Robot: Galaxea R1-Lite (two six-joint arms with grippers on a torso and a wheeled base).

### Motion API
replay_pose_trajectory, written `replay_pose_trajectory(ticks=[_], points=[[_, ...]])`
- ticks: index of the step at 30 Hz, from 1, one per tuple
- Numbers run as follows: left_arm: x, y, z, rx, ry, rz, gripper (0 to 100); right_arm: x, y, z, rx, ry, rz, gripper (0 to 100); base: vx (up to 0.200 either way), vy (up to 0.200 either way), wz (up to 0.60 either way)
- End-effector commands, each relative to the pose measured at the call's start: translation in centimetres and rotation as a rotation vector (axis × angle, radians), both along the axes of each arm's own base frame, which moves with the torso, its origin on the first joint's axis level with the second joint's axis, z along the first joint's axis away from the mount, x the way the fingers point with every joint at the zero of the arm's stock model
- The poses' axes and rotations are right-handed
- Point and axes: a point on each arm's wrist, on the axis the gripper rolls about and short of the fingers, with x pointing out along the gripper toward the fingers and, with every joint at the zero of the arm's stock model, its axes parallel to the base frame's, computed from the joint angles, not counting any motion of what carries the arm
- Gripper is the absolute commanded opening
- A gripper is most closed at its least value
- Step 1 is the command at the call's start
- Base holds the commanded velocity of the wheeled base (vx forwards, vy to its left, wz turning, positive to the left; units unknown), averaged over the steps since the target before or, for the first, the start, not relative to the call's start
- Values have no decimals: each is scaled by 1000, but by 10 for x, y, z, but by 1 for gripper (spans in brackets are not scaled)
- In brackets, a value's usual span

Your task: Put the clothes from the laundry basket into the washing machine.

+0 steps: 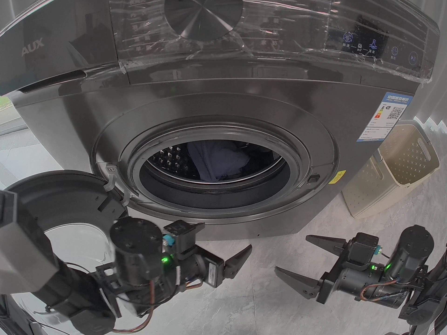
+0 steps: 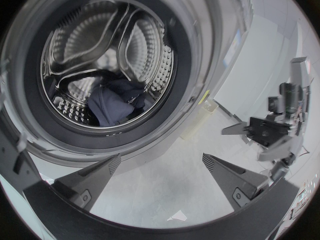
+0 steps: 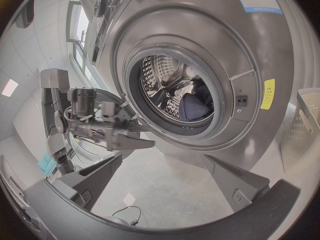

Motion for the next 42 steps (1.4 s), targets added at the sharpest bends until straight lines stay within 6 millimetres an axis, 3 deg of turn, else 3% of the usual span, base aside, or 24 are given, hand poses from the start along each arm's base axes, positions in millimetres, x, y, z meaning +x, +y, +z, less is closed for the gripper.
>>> replay_pose_trajectory(ticks=[1,12,16,26,42], points=[[-47,35,33,-84,-73,-55,100,-18,-22,14,40,-40,-20,100,0,0,0],[-67,64,47,-158,-101,-35,100,-20,-32,22,65,-68,-49,100,-109,0,0],[-77,78,44,-151,-98,-33,100,-18,-35,23,64,-71,-73,100,-100,0,0],[-85,87,34,-121,-72,-38,100,-19,-37,22,49,-54,-114,100,-140,0,0],[-106,125,50,-218,-180,36,100,-27,-62,36,70,-97,-203,100,-100,0,0]])
